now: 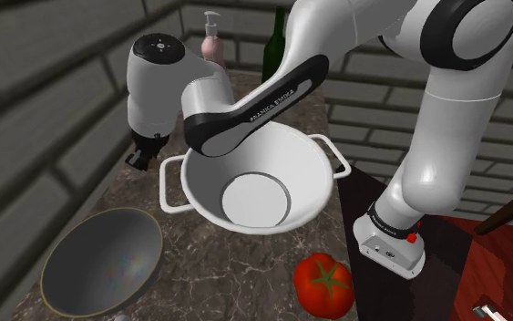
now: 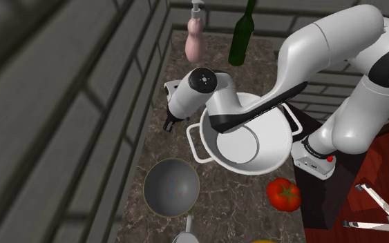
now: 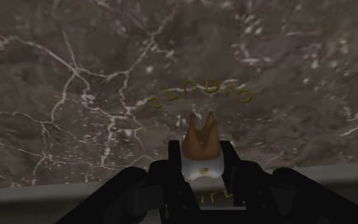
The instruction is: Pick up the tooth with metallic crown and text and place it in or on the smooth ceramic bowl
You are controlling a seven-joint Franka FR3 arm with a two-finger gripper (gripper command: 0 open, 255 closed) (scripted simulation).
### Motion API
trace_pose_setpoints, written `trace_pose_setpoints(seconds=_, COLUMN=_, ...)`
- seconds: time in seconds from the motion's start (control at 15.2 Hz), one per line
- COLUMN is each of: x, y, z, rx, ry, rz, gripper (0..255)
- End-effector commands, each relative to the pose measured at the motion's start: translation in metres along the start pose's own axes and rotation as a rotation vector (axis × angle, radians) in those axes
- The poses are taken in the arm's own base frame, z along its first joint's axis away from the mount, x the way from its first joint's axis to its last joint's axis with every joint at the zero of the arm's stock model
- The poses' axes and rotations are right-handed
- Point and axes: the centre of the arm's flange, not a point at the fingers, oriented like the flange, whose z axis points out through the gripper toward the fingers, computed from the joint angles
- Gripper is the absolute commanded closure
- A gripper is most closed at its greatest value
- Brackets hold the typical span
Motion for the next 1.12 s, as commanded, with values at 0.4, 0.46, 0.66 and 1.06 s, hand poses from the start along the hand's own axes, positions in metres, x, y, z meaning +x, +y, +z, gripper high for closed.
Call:
trace_pose_setpoints(seconds=0.4, x=0.018, y=0.003, z=-0.039, rx=0.000, ry=0.000, rz=0.000, gripper=255)
trace_pose_setpoints(seconds=0.46, x=0.020, y=0.003, z=-0.043, rx=0.000, ry=0.000, rz=0.000, gripper=255)
trace_pose_setpoints(seconds=0.66, x=0.027, y=0.004, z=-0.058, rx=0.000, ry=0.000, rz=0.000, gripper=255)
trace_pose_setpoints(seconds=1.06, x=0.040, y=0.006, z=-0.086, rx=0.000, ry=0.000, rz=0.000, gripper=255)
